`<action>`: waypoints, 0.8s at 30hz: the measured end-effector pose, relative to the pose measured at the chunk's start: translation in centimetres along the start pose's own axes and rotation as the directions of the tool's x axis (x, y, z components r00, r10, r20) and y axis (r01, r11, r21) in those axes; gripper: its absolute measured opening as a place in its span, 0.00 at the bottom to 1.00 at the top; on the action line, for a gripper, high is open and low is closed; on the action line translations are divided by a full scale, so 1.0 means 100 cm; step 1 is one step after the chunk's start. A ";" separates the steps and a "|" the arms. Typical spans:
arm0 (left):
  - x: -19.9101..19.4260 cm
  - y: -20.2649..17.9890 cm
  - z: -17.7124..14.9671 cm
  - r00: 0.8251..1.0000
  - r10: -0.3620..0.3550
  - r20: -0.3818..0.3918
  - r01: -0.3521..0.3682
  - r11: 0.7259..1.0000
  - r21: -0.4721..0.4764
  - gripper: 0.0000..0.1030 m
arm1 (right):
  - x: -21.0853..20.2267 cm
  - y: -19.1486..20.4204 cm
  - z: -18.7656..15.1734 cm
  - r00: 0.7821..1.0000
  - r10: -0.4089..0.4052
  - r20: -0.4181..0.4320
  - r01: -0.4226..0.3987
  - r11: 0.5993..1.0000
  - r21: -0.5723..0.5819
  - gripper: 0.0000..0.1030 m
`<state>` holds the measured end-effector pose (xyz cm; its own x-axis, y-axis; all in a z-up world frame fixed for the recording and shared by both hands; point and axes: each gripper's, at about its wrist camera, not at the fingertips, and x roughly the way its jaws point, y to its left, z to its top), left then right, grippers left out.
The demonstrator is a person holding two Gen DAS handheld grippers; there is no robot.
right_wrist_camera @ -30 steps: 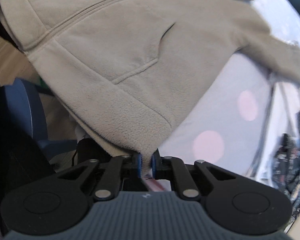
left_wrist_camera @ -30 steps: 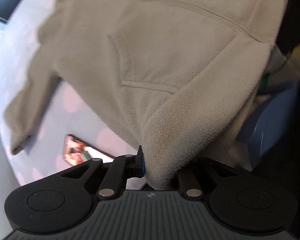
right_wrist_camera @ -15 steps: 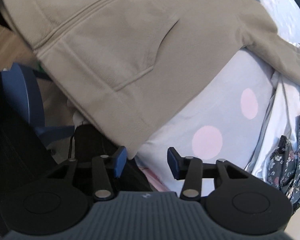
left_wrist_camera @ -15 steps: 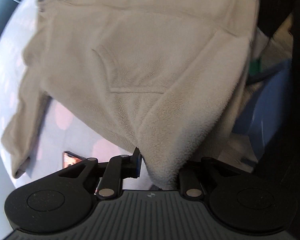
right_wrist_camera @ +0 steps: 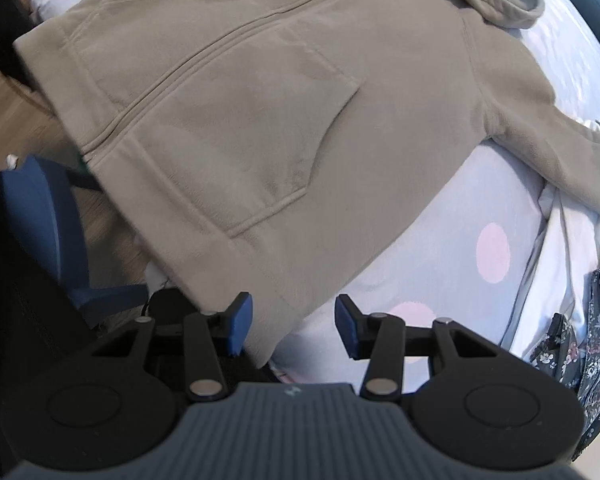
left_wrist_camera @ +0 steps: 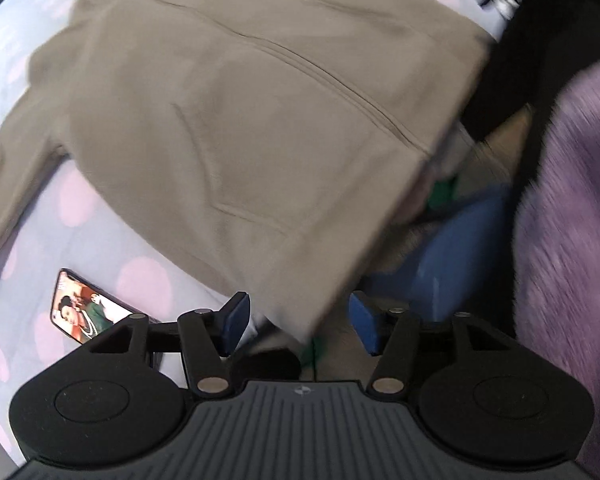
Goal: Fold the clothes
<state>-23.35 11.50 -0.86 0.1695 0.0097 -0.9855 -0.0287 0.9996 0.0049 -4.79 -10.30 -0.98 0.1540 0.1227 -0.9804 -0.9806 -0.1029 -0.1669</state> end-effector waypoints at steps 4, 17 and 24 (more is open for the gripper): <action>0.025 0.022 0.023 1.000 0.022 0.022 -0.019 0.993 -0.119 0.43 | 0.007 -0.012 0.017 0.999 -0.032 0.036 0.028 0.995 0.098 0.31; 0.101 0.085 0.030 0.997 -0.024 -0.073 -0.004 0.932 -0.363 0.28 | 0.082 -0.042 0.041 0.997 0.053 0.051 -0.068 0.926 0.371 0.27; 0.106 0.087 0.026 0.993 -0.050 -0.106 0.005 0.922 -0.387 0.28 | 0.108 -0.037 0.031 0.992 0.113 -0.062 -0.080 0.917 0.391 0.22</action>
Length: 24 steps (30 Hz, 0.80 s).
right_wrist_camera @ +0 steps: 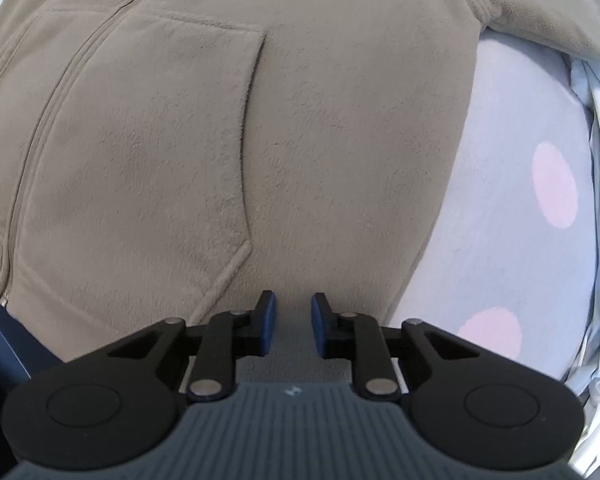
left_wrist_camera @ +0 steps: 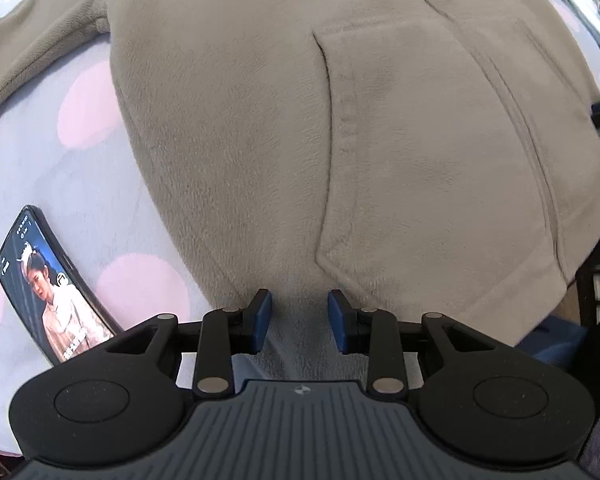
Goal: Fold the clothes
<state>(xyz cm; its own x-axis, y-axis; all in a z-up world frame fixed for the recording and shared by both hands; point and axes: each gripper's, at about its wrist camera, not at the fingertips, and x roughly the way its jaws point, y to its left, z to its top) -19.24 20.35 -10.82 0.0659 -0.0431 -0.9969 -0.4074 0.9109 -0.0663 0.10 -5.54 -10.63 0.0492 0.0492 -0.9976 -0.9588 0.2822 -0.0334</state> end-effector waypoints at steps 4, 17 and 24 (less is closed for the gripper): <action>-0.005 0.001 0.001 0.999 -0.015 -0.041 0.015 1.000 0.006 0.28 | -0.008 0.003 -0.005 1.000 0.003 -0.006 -0.003 1.000 0.005 0.22; -0.108 0.170 0.012 0.928 0.064 0.367 0.119 0.882 -0.455 0.39 | -0.072 0.000 0.037 0.941 -0.041 0.336 -0.005 0.991 0.136 0.35; -0.105 0.280 0.010 0.851 0.227 0.473 0.222 0.661 -0.717 0.43 | -0.082 0.007 0.072 0.909 -0.087 0.408 -0.002 0.977 0.212 0.41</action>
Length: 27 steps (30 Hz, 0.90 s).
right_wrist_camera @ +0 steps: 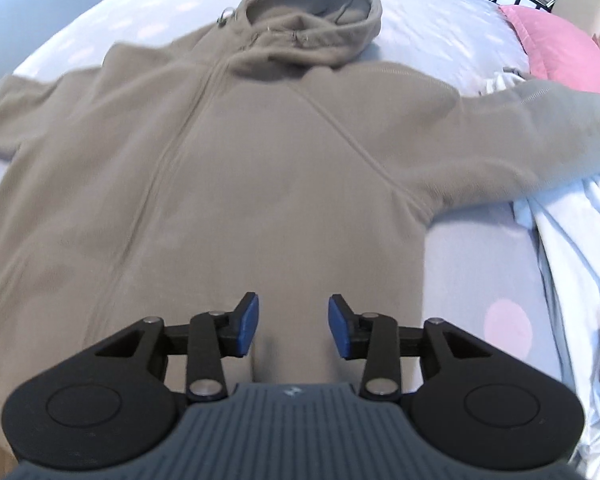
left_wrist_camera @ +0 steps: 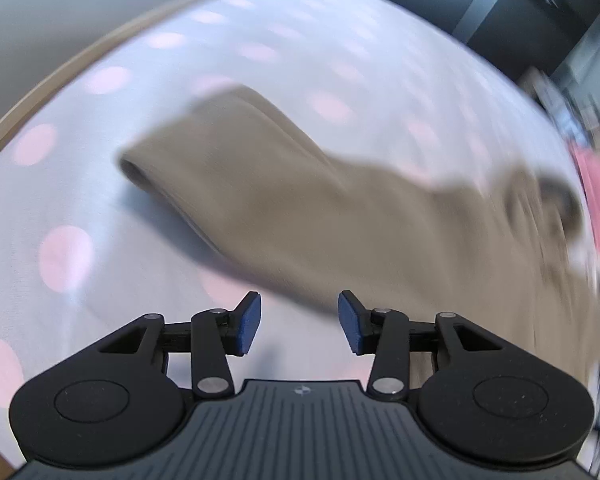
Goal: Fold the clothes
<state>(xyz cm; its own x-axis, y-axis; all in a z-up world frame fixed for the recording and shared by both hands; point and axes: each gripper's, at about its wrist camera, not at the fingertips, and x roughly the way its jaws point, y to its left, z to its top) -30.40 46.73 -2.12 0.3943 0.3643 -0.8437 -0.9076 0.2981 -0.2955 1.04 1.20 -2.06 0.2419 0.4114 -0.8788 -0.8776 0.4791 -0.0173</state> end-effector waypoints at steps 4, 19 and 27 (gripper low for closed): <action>0.021 0.042 0.031 0.995 0.065 0.071 -0.054 0.987 -0.151 0.43 | 0.011 0.003 0.017 1.000 0.022 0.004 -0.022 1.000 -0.017 0.42; 0.056 0.066 0.048 0.972 0.071 0.224 -0.034 0.986 -0.163 0.13 | 0.066 0.037 0.050 0.996 0.002 -0.089 -0.012 0.994 -0.109 0.42; 0.014 -0.014 0.042 0.930 -0.124 0.347 0.049 0.975 0.217 0.08 | 0.064 0.057 0.054 0.998 0.003 -0.064 -0.016 0.979 -0.205 0.42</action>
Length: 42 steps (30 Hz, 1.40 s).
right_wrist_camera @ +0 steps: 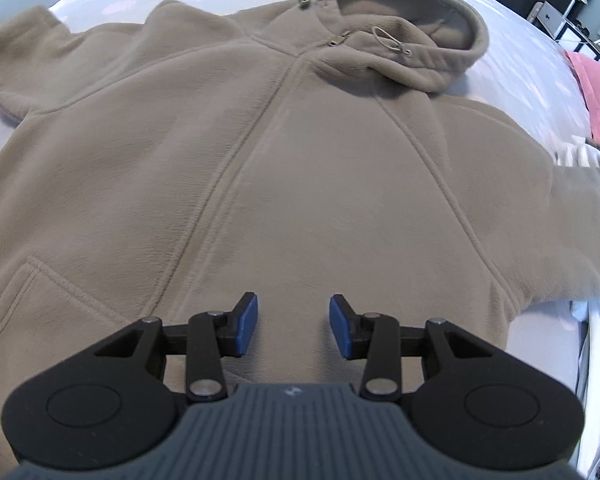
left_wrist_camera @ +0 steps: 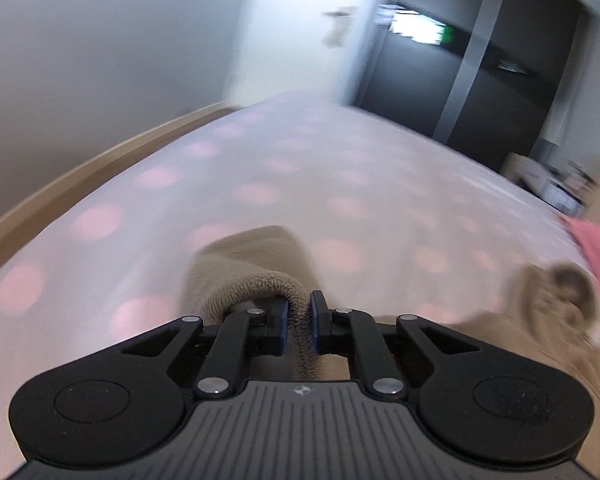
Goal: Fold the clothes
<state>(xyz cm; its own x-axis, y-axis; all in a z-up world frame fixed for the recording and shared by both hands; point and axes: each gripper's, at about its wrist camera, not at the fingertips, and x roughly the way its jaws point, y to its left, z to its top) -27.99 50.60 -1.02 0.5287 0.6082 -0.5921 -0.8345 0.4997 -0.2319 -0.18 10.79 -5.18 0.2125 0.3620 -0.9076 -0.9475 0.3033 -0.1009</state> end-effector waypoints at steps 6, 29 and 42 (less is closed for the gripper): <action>-0.012 -0.098 -0.019 0.972 -0.205 -0.112 0.232 0.909 0.346 0.08 | -0.002 -0.001 -0.001 1.000 -0.003 0.001 0.003 1.000 -0.002 0.43; 0.001 -0.134 -0.072 0.767 -0.292 -0.572 0.539 0.777 0.326 0.51 | -0.013 0.001 -0.005 1.000 -0.012 0.023 0.013 0.999 -0.044 0.46; 0.049 -0.046 -0.024 0.916 -0.263 -0.302 0.205 0.956 -0.209 0.52 | -0.016 0.001 -0.006 0.999 -0.024 0.030 0.025 0.998 -0.064 0.47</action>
<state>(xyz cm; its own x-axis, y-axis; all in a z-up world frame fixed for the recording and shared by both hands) -21.93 49.75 -4.69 0.6570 0.2393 -0.7149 -0.7217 0.4738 -0.5046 -0.78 9.75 -3.96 0.2418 0.3808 -0.8925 -0.9551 0.2555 -0.1498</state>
